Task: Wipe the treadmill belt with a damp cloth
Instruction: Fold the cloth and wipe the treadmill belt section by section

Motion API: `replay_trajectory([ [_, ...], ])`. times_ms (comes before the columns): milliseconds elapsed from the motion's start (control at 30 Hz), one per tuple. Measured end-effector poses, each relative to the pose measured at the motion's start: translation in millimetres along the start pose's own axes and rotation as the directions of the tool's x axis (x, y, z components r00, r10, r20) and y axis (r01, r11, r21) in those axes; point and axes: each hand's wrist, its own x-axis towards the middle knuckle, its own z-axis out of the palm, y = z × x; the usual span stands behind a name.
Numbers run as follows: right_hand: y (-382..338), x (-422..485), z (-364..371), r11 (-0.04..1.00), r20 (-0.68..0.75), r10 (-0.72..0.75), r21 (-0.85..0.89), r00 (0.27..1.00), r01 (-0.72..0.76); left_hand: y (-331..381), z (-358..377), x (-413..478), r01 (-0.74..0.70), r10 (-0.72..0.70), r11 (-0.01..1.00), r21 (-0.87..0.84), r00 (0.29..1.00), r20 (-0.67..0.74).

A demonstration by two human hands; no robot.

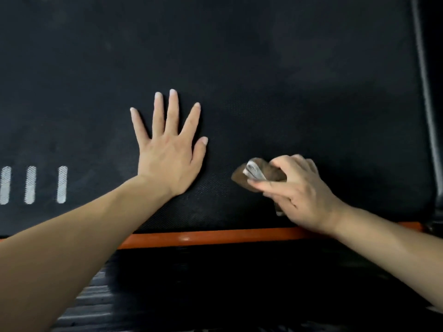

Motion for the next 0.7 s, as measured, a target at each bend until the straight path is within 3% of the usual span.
replay_trajectory([
  [67,20,0,-3,0.998,-0.054,0.021,-0.055,0.998,-0.024,4,1,5,-0.011,0.011,1.000,0.005,1.000,0.002],
  [100,31,4,-4,0.989,-0.127,0.116,-0.073,0.985,-0.126,7,1,9,-0.011,0.011,1.000,0.003,1.000,0.005],
  [200,39,21,-7,0.857,-0.333,0.494,0.030,0.803,-0.515,17,0,26,-0.053,0.053,0.999,-0.003,0.999,-0.001],
  [233,29,21,-2,0.855,-0.345,0.496,0.031,0.797,-0.518,21,0,32,-0.078,0.078,0.997,0.002,0.997,-0.005],
  [333,-10,9,16,0.978,-0.222,0.189,-0.042,0.957,-0.203,30,3,46,-0.104,0.104,0.994,0.032,0.995,-0.001],
  [400,-6,9,14,0.992,-0.165,0.104,-0.046,0.981,-0.113,31,5,48,-0.101,0.101,0.994,0.043,0.995,-0.002],
  [467,19,28,7,0.973,-0.254,0.190,-0.083,0.948,-0.217,28,5,48,-0.110,0.110,0.993,0.051,0.994,-0.002],
  [533,52,57,-7,0.875,-0.402,0.411,-0.077,0.818,-0.478,27,4,47,-0.113,0.113,0.993,0.046,0.994,0.000],
  [600,70,83,-17,0.748,-0.435,0.595,-0.009,0.677,-0.663,28,3,49,-0.115,0.115,0.993,0.036,0.993,-0.004],
  [633,66,91,-17,0.725,-0.438,0.618,-0.005,0.653,-0.689,28,2,50,-0.121,0.122,0.992,0.031,0.993,-0.004],
  [700,48,95,-10,0.806,-0.443,0.517,-0.038,0.732,-0.591,25,-2,59,-0.137,0.137,0.990,0.031,0.991,-0.009],
])
